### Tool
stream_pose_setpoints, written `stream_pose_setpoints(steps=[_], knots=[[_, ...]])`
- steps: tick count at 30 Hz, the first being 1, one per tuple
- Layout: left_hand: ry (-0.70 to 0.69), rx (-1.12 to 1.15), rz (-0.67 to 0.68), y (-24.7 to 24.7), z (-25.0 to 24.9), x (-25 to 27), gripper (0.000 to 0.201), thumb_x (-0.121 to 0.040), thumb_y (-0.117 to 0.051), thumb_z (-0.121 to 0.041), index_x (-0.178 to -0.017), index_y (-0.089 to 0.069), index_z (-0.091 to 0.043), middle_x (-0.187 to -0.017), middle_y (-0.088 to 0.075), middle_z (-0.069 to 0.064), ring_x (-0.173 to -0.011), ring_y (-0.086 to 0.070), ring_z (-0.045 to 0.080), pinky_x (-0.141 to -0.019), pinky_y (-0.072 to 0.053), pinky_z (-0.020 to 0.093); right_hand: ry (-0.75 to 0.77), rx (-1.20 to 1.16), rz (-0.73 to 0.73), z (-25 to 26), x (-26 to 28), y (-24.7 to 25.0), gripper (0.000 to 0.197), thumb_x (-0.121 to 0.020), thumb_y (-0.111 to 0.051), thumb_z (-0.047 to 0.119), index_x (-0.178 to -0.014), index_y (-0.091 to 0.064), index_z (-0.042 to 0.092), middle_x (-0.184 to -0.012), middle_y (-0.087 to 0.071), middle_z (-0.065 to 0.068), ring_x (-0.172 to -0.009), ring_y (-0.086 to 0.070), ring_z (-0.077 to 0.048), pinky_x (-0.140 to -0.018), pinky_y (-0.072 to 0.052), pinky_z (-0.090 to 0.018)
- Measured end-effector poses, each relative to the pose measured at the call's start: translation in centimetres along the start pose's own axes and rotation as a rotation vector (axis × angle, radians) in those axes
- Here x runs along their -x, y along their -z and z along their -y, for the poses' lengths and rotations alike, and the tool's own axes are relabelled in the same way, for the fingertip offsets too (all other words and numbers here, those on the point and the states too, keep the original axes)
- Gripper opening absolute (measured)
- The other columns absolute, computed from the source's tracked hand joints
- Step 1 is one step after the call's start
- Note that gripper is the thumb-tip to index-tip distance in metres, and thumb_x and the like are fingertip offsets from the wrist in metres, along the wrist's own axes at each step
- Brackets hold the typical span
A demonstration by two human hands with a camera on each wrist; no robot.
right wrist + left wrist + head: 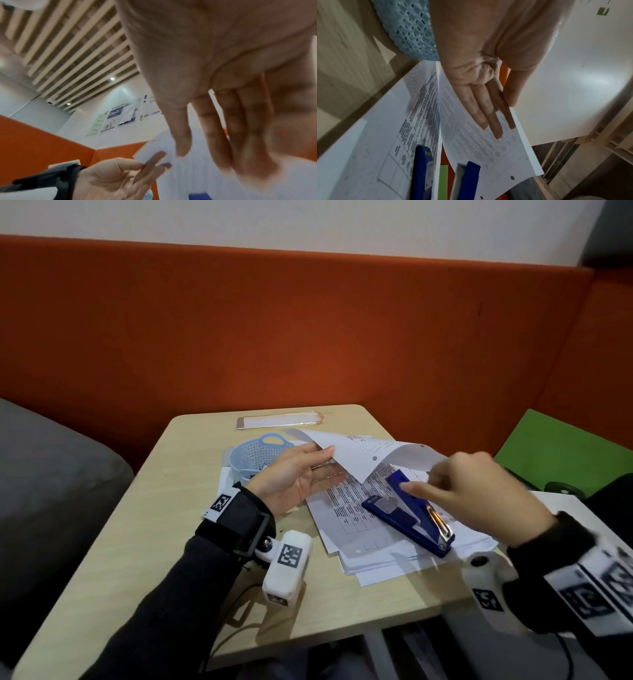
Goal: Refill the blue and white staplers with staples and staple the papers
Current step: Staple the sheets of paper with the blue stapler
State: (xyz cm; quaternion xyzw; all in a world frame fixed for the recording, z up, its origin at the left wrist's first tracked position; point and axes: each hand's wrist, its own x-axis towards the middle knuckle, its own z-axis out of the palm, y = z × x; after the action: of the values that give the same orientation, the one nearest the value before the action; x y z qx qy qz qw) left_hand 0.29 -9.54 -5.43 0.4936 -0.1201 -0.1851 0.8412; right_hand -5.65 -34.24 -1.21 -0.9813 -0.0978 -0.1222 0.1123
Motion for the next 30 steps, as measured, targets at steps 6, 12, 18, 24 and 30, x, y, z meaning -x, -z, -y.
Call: stream_pose_setpoints(steps=[6, 12, 18, 24, 30], knots=[[0.008, 0.011, 0.006, -0.1, 0.0, 0.1, 0.033, -0.084, -0.061, -0.013, -0.116, -0.063, -0.005, -0.112, -0.072, 0.012, -0.097, -0.072, 0.020, -0.084, -0.058, 0.029, 0.291, 0.094, -0.514, 0.9, 0.3, 2.6, 0.026, -0.074, -0.078, 0.034, -0.073, -0.057, 0.020, -0.075, -0.055, 0.006, -0.068, -0.050, -0.017, -0.047, -0.031, -0.020], [0.011, 0.000, -0.004, -0.4, -0.3, 0.5, 0.032, -0.082, -0.061, -0.014, -0.113, -0.063, -0.004, -0.108, -0.073, 0.011, -0.093, -0.073, 0.019, -0.082, -0.058, 0.027, 0.547, -0.038, -0.430, 0.1, -2.8, 0.9, 0.034, -0.073, -0.082, 0.032, -0.103, -0.074, 0.019, -0.102, -0.065, 0.002, -0.096, -0.055, -0.021, -0.072, -0.051, -0.037], [-0.062, -0.079, -0.019, -1.0, -0.7, 0.7, 0.031, -0.093, -0.050, -0.032, -0.107, -0.064, -0.010, -0.113, -0.072, 0.009, -0.095, -0.072, 0.023, -0.084, -0.058, 0.030, 0.551, -0.250, -0.449, 0.9, -5.1, -0.2, 0.011, -0.078, -0.079, 0.028, -0.081, -0.079, 0.018, -0.086, -0.071, 0.007, -0.090, -0.060, -0.016, -0.073, -0.052, -0.042], [-0.422, -0.198, -0.193, -1.6, -1.2, 0.8, 0.052, -0.062, -0.070, -0.058, -0.084, -0.059, -0.013, -0.054, -0.053, -0.009, -0.046, -0.046, 0.005, -0.043, -0.041, 0.017, 0.430, -0.523, -0.303, 2.6, -6.3, -1.3, 0.014, -0.077, -0.078, 0.031, -0.081, -0.079, 0.018, -0.076, -0.071, 0.015, -0.076, -0.062, -0.002, -0.075, -0.049, -0.023], [-0.681, -0.700, -0.329, -1.0, -1.2, 0.9, 0.033, -0.065, -0.076, -0.047, -0.095, -0.063, -0.040, -0.088, -0.047, -0.011, -0.079, -0.042, 0.004, -0.067, -0.035, 0.022, 0.398, -0.570, -0.117, 3.8, -6.3, -2.2, 0.019, -0.079, -0.076, 0.038, -0.078, -0.078, 0.019, -0.071, -0.074, 0.005, -0.069, -0.068, -0.014, -0.068, -0.055, -0.032]])
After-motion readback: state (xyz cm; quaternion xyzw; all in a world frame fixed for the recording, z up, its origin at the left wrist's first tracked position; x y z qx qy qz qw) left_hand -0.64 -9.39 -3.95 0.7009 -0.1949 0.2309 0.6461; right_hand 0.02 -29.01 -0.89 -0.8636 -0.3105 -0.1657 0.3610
